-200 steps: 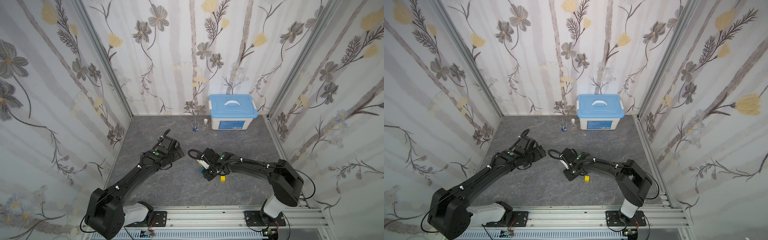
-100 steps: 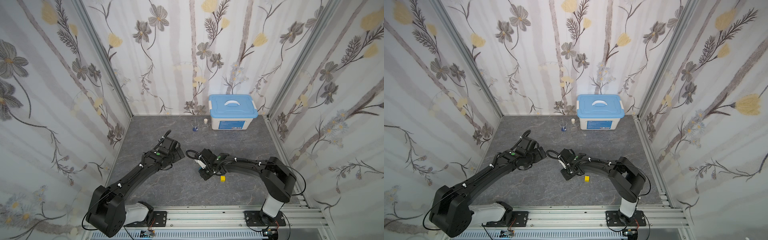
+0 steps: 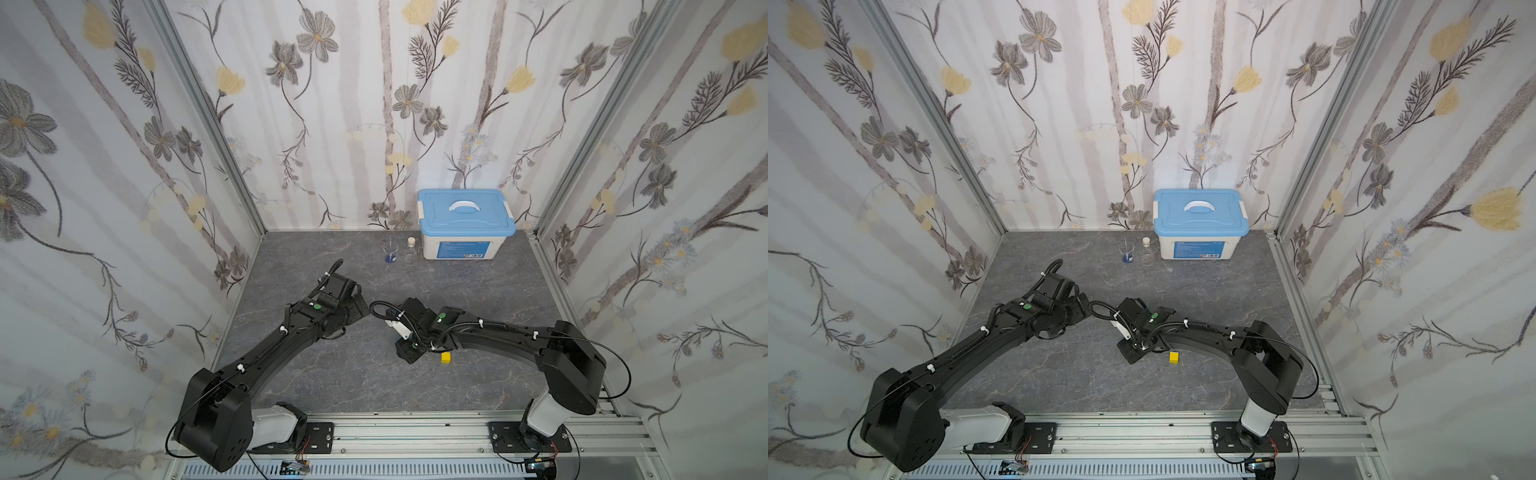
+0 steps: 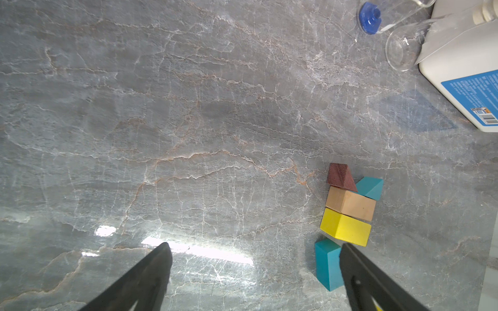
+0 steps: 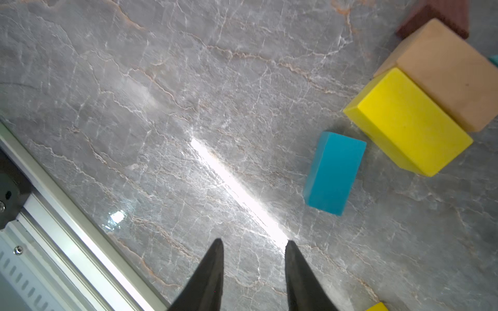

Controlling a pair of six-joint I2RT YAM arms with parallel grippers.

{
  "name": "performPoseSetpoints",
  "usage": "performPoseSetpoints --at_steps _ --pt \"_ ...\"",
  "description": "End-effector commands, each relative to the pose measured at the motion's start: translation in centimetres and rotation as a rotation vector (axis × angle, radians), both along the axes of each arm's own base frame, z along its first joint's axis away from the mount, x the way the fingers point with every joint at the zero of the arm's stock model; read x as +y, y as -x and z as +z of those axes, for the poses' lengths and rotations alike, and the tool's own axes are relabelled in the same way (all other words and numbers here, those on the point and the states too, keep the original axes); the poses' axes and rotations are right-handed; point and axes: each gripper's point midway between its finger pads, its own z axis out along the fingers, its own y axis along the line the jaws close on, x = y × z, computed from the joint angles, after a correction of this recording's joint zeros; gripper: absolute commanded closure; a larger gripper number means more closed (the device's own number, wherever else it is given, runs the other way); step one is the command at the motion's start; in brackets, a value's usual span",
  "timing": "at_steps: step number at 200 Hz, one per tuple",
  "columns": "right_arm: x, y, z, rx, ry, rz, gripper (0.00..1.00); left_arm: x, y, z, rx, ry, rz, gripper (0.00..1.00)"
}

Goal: Assemble a carrot with building blocks
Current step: Assemble the building block at the center of the board.

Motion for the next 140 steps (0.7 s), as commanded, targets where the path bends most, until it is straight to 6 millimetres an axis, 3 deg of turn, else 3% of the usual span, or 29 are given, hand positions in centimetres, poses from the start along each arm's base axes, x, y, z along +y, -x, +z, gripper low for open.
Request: performPoseSetpoints --at_steps 1,49,140 --pt "0.6 0.3 -0.4 0.03 0.006 0.029 0.62 0.1 -0.3 0.6 -0.025 -0.001 0.011 0.0" --pt "1.0 0.0 -3.3 0.07 0.064 0.038 0.62 1.4 0.1 1.7 -0.065 -0.017 0.057 0.0" --pt "-0.8 -1.7 -4.6 0.031 0.142 -0.029 0.62 1.2 0.0 1.4 -0.059 -0.012 0.055 0.0"
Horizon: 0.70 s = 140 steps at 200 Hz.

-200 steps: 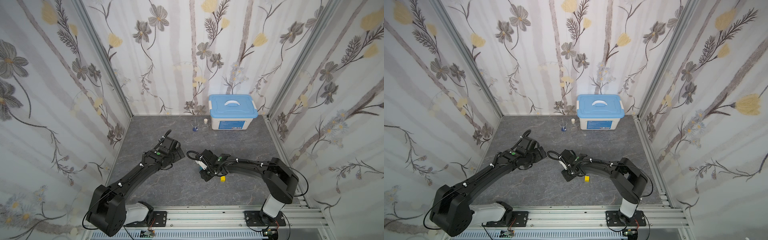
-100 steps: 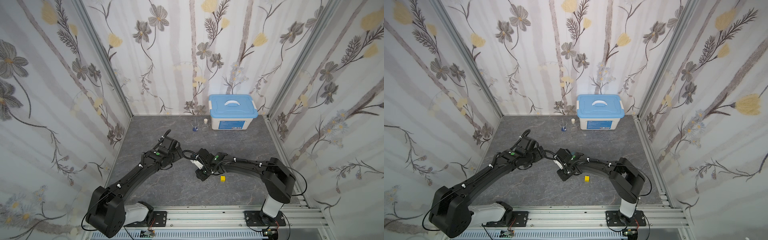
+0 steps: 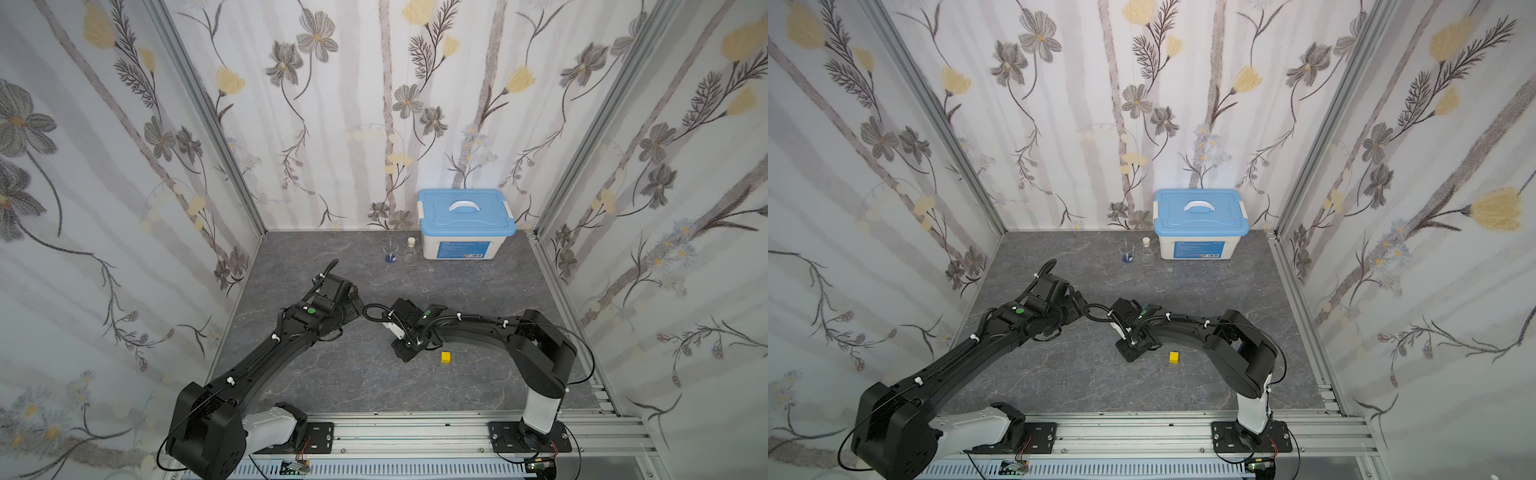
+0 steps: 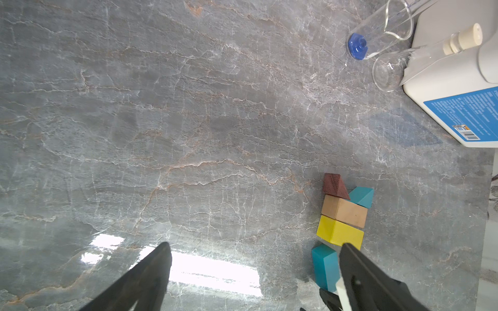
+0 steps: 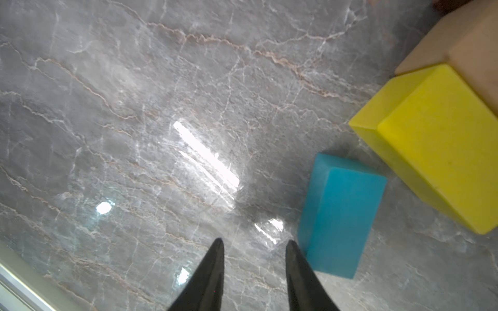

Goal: Assemble a carrot with building blocks
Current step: Assemble the building block at the center of the board.

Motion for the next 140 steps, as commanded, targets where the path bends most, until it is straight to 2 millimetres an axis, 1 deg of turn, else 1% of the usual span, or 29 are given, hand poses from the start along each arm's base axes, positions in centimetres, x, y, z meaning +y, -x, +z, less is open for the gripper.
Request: performPoseSetpoints --at_steps 1,23,53,70,72,77,116,140 --pt "-0.9 -0.4 -0.3 -0.013 0.042 -0.025 0.62 0.2 -0.2 -0.1 0.001 -0.003 0.019 0.0" --pt "-0.9 -0.4 -0.6 -0.011 0.045 -0.017 0.62 0.1 -0.2 -0.1 0.0 0.002 0.019 0.0" --pt "-0.6 -0.7 -0.3 -0.021 0.04 -0.012 0.62 0.1 -0.3 -0.1 -0.001 -0.001 0.024 0.0" --pt "-0.9 -0.9 -0.4 -0.032 0.056 -0.019 0.62 0.1 -0.4 -0.2 0.0 0.002 0.023 0.0" --pt "-1.5 -1.6 -0.4 -0.032 0.057 -0.042 0.62 0.1 -0.4 -0.2 0.001 0.002 0.023 0.0" --pt "-1.7 -1.9 -0.4 -0.03 0.057 -0.053 0.62 0.0 -0.4 -0.2 -0.001 0.003 0.023 0.0" --pt "-2.0 -2.3 -0.5 -0.031 0.061 -0.065 0.62 0.0 -0.4 -0.3 0.002 0.002 0.023 0.0" --pt "-1.6 -2.3 -0.5 -0.022 0.049 -0.057 0.62 -0.1 -0.4 -0.3 0.002 0.005 0.024 0.0"
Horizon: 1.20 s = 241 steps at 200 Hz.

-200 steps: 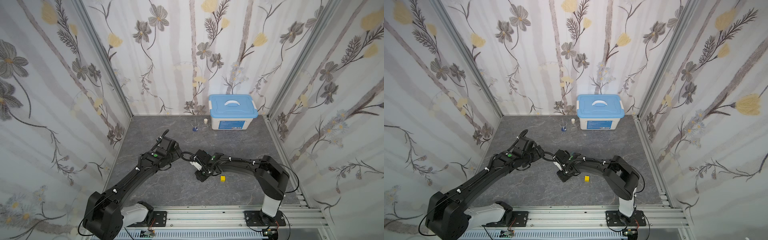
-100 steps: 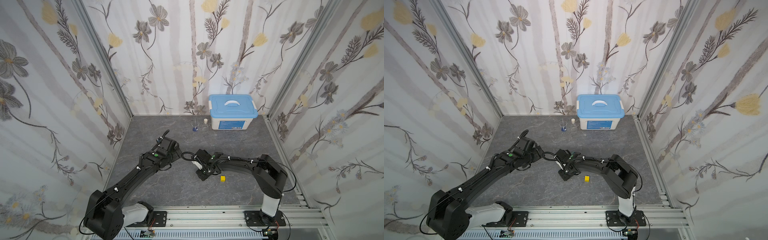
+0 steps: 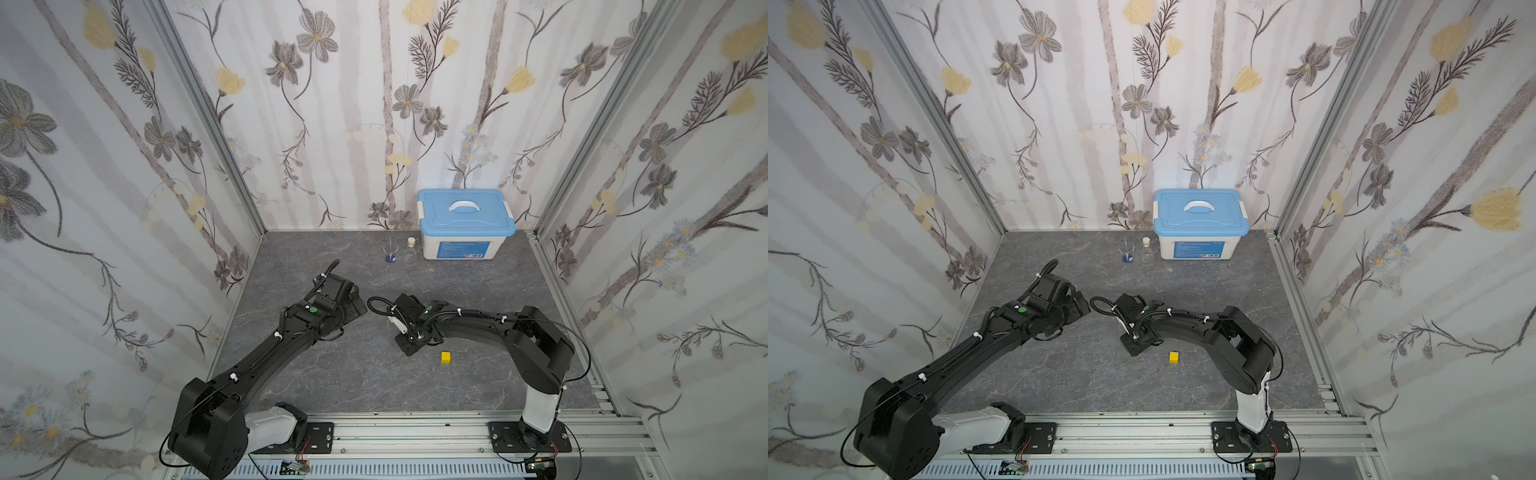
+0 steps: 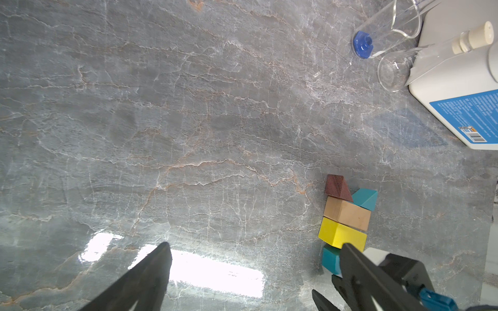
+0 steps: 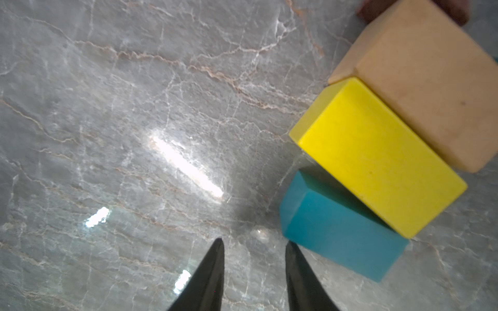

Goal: Assemble a carrot with building blocks
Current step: Assemble the building block at the center of the board.

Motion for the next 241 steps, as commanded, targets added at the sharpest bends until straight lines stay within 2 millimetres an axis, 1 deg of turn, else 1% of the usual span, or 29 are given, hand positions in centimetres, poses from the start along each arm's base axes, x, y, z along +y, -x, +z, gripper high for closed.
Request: performPoseSetpoints --at_steps 1,32,54,74,100,102,106,132,152,178,215,241 --pt "0.0 0.0 0.1 0.013 0.002 0.0 0.62 0.0 -0.2 0.2 -0.009 0.006 0.013 0.0" --pt "0.2 0.1 0.5 0.013 -0.013 0.002 0.62 0.0 -0.3 0.2 -0.009 0.006 0.014 0.0" --pt "0.2 0.1 2.3 -0.005 -0.044 -0.002 0.62 -0.2 -0.4 0.1 -0.007 0.009 0.009 0.0" --pt "-0.7 0.1 3.9 -0.016 -0.055 -0.02 0.61 -0.4 -0.5 0.1 -0.007 0.014 0.004 0.0" --pt "-2.4 -0.1 4.5 -0.017 -0.046 -0.054 0.61 -0.6 -0.7 0.3 -0.014 0.025 -0.002 0.0" --pt "-2.6 -0.2 4.5 -0.017 -0.043 -0.058 0.61 -0.6 -0.7 0.3 -0.015 0.026 -0.002 0.0" --pt "-2.9 -0.4 4.5 -0.019 -0.04 -0.069 0.61 -0.7 -0.7 -0.4 0.003 0.017 -0.004 0.0" --pt "-5.3 -2.0 3.3 -0.016 0.0 -0.15 0.61 -0.8 -0.8 -0.4 0.005 0.022 -0.007 0.0" --pt "-6.4 -2.9 2.4 -0.015 0.034 -0.175 0.61 -0.8 -0.7 -0.6 0.008 0.022 -0.009 0.0" --pt "-7.7 -3.6 1.5 -0.009 0.069 -0.206 0.61 -0.9 -0.6 -0.5 0.01 0.023 -0.013 0.0" --pt "-8.3 -3.7 0.6 0.002 0.096 -0.221 0.61 -0.9 -0.6 -0.5 0.009 0.021 -0.016 0.0" --pt "-8.0 -3.7 0.0 0.014 0.096 -0.22 0.61 -0.9 -0.7 -0.4 0.008 0.021 -0.017 0.0"
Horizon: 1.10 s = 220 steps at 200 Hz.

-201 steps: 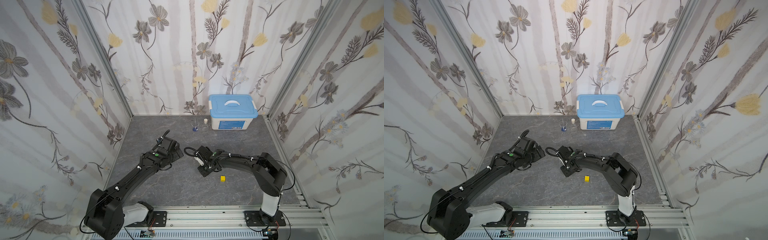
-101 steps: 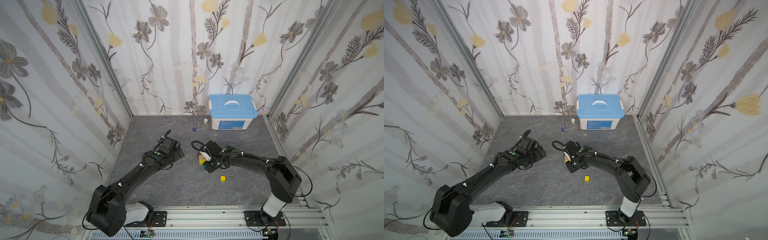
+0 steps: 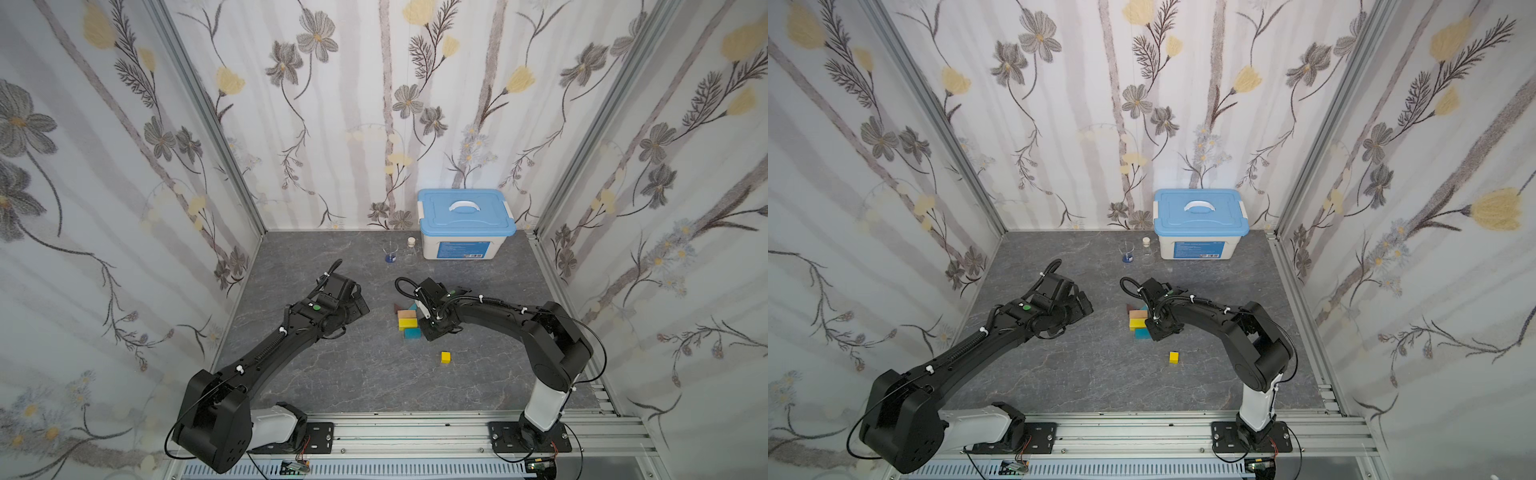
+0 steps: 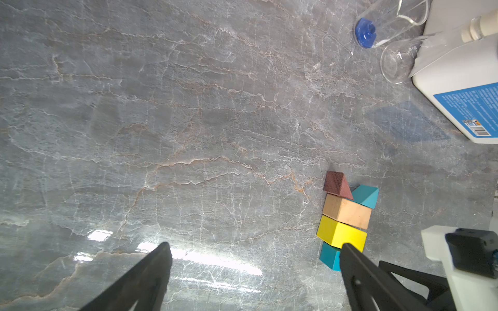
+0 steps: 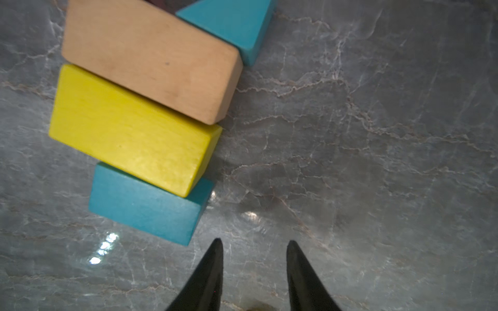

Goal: Assemble a carrot with building blocks
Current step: Assemble the building block at the center of the board.

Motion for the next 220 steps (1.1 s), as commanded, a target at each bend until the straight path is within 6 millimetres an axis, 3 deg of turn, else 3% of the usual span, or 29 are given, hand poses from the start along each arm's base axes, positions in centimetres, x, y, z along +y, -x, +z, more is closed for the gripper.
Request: performPoseSetpoints --at_steps 1,220 --pt "-0.1 0.0 -0.4 0.007 0.012 -0.011 0.61 -0.1 -0.3 0.4 -0.015 0.007 0.001 0.0" --pt "1.7 0.1 -0.4 0.029 -0.048 -0.024 0.61 -0.4 -0.6 0.3 -0.011 0.008 -0.005 0.0"
